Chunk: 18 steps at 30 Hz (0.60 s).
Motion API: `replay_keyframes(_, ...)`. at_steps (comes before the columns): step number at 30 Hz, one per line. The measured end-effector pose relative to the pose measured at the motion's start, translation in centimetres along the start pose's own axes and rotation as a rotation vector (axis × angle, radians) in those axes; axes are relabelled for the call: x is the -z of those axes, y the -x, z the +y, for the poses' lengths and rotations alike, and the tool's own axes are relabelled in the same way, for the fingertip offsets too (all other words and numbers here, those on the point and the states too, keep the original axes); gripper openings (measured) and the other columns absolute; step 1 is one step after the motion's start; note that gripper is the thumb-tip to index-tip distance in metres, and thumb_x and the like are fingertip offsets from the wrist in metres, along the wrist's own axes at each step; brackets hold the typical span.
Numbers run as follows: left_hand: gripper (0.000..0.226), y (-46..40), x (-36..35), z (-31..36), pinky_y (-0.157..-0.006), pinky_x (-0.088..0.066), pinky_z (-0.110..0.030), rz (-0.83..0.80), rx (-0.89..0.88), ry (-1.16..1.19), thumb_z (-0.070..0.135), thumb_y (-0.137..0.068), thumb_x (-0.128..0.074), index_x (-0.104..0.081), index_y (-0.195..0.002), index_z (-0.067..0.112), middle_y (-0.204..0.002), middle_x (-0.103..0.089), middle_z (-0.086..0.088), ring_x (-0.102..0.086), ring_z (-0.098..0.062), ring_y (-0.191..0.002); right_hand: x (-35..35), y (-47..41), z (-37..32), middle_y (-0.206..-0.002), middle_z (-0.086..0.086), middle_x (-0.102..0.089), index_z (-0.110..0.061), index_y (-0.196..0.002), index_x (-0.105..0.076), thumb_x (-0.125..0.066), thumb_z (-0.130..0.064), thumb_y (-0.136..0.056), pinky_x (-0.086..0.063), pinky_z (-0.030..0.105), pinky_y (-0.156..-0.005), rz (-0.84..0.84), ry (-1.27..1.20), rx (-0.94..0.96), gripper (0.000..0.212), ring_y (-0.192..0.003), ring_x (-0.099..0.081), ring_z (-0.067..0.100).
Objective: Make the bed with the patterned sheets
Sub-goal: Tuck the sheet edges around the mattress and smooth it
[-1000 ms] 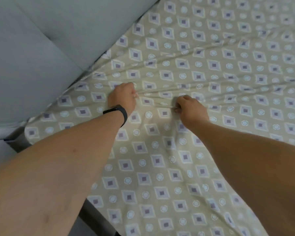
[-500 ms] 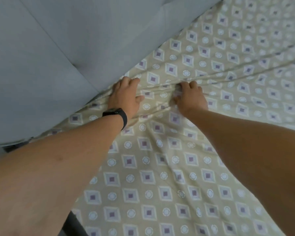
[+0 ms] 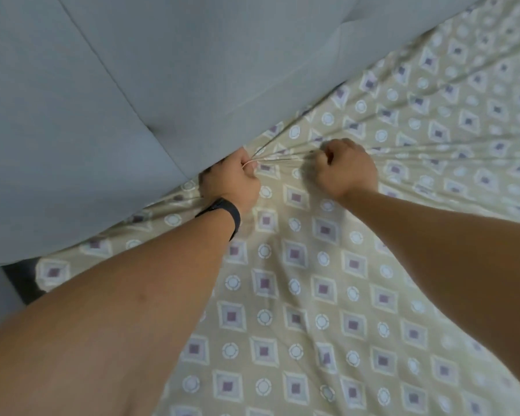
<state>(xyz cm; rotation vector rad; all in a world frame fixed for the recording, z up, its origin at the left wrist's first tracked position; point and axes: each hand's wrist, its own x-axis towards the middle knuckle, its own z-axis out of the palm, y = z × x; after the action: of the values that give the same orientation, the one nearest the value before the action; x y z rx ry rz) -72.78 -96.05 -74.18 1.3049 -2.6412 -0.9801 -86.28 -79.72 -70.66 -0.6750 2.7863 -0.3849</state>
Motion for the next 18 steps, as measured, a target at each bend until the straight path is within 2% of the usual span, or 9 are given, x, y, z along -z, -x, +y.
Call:
replay_keyframes(2, 0.027, -0.3, 0.1, -0.6, -0.073, -0.054, -0.039, 0.03, 0.013, 0.143, 0.037, -0.089, -0.061, -0.049, -0.071, 0.02, -0.066, -0.055, 0.005, -0.058, -0.028, -0.073, 0.5, -2.4, -0.1, -0.122, 0.008, -0.055, -0.018, -0.119, -0.061, -0.042, -0.045, -0.097, -0.046, 0.043, -0.091, 0.049, 0.121, 0.027, 0.04, -0.113, -0.051, 0.032)
replay_keyframes(4, 0.025, 0.3, 0.0, -0.5, -0.071, -0.055, -0.042, 0.074, -0.007, 0.175, 0.035, -0.089, -0.062, -0.05, -0.072, 0.021, -0.066, -0.056, 0.003, -0.058, -0.028, -0.071, 0.2, -4.1, -0.4, -0.143, 0.011, -0.044, -0.018, -0.139, -0.048, -0.038, -0.053, -0.097, -0.038, 0.049, -0.106, -0.049, 0.206, -0.049, 0.055, -0.128, -0.042, 0.037)
replay_keyframes(6, 0.011, 1.5, -0.2, -0.5, -0.072, -0.055, -0.044, 0.152, -0.09, 0.084, 0.033, -0.091, -0.059, -0.057, -0.087, 0.022, -0.087, -0.062, -0.003, -0.059, -0.031, -0.082, -1.2, -4.2, -0.8, -0.163, 0.01, -0.022, -0.016, -0.157, -0.024, -0.023, -0.067, -0.096, -0.021, 0.052, -0.119, -0.187, 0.243, -0.096, 0.079, -0.147, -0.022, 0.037)
replay_keyframes(8, 0.024, 2.9, -0.7, -0.6, -0.085, -0.055, -0.044, 0.145, -0.211, 0.009, 0.031, -0.092, -0.055, -0.058, -0.114, 0.021, -0.118, -0.057, -0.005, -0.059, -0.029, -0.105, -2.0, -4.5, -0.7, -0.17, 0.003, 0.002, -0.017, -0.162, -0.001, -0.011, -0.078, -0.091, -0.004, 0.053, -0.124, -0.227, 0.279, -0.089, 0.094, -0.156, 0.003, 0.032)
replay_keyframes(9, 0.035, 3.3, -0.7, -0.6, -0.093, -0.052, -0.044, 0.114, -0.273, -0.03, 0.03, -0.091, -0.054, -0.056, -0.125, 0.021, -0.129, -0.053, -0.004, -0.056, -0.028, -0.115, -1.9, -5.2, -0.4, -0.17, 0.001, 0.007, -0.019, -0.162, 0.004, -0.009, -0.08, -0.09, 0.0, 0.054, -0.124, -0.224, 0.294, -0.069, 0.095, -0.156, 0.008, 0.031)
replay_keyframes(11, 0.049, 3.2, -0.5, -0.8, -0.106, -0.041, -0.045, 0.09, -0.331, -0.162, 0.036, -0.088, -0.053, -0.051, -0.135, 0.022, -0.14, -0.048, 0.0, -0.048, -0.028, -0.127, -1.5, -7.8, -0.4, -0.17, -0.001, 0.005, -0.022, -0.162, 0.001, -0.01, -0.081, -0.088, 0.003, 0.055, -0.124, -0.206, 0.307, -0.04, 0.096, -0.156, 0.008, 0.029)
replay_keyframes(13, 0.063, 2.4, -0.2, -1.2, -0.113, -0.031, -0.046, 0.08, -0.312, -0.301, 0.049, -0.086, -0.048, -0.044, -0.144, 0.025, -0.147, -0.046, 0.003, -0.04, -0.027, -0.138, -1.1, -10.7, -0.9, -0.17, 0.001, -0.004, -0.023, -0.162, -0.009, -0.01, -0.08, -0.085, 0.002, 0.057, -0.123, -0.182, 0.305, -0.057, 0.096, -0.156, 0.004, 0.028)
replay_keyframes(16, 0.07, 1.7, -0.3, -2.1, -0.117, -0.031, -0.041, 0.105, -0.298, -0.316, 0.057, -0.086, -0.046, -0.044, -0.148, 0.023, -0.151, -0.048, 0.002, -0.04, -0.023, -0.142, -2.4, -12.0, -1.6, -0.167, 0.003, -0.019, -0.021, -0.16, -0.023, -0.007, -0.077, -0.082, -0.002, 0.058, -0.122, -0.064, 0.349, -0.069, 0.097, -0.155, -0.007, 0.029)
replay_keyframes(18, 0.07, 1.5, -0.3, -1.9, -0.116, -0.034, -0.04, 0.127, -0.311, -0.315, 0.058, -0.085, -0.047, -0.047, -0.145, 0.022, -0.149, -0.051, 0.0, -0.043, -0.023, -0.14, -2.6, -12.2, -1.6, -0.166, 0.004, -0.022, -0.02, -0.159, -0.025, -0.005, -0.077, -0.082, -0.004, 0.058, -0.122, -0.024, 0.376, -0.053, 0.098, -0.154, -0.009, 0.03)
